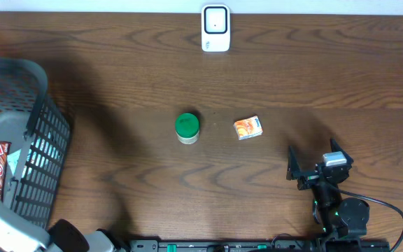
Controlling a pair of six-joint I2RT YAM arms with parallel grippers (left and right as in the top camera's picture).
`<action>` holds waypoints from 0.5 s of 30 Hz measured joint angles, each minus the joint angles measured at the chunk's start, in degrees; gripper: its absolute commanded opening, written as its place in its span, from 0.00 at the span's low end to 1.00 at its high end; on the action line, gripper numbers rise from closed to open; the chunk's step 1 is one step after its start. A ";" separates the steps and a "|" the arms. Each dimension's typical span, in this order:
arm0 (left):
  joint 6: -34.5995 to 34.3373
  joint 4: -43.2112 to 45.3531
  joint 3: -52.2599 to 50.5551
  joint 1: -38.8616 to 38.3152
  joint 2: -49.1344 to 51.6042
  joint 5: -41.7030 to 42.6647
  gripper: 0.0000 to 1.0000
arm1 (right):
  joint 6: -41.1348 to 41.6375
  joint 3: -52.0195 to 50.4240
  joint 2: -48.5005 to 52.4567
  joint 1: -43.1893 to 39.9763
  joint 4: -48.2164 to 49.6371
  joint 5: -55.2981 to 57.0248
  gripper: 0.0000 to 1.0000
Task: Scan the item barcode
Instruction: 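Reach the left gripper into the basket and grasp the mint-green wipes pack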
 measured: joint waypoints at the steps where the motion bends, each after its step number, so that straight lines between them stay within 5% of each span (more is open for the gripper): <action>1: -1.95 0.63 -2.32 0.42 0.52 -0.24 0.99 | -0.02 0.00 0.00 0.00 0.02 0.00 0.99; 15: -31.63 26.97 -41.09 0.83 2.80 -1.53 0.98 | -0.02 0.00 0.00 0.00 0.02 0.02 0.99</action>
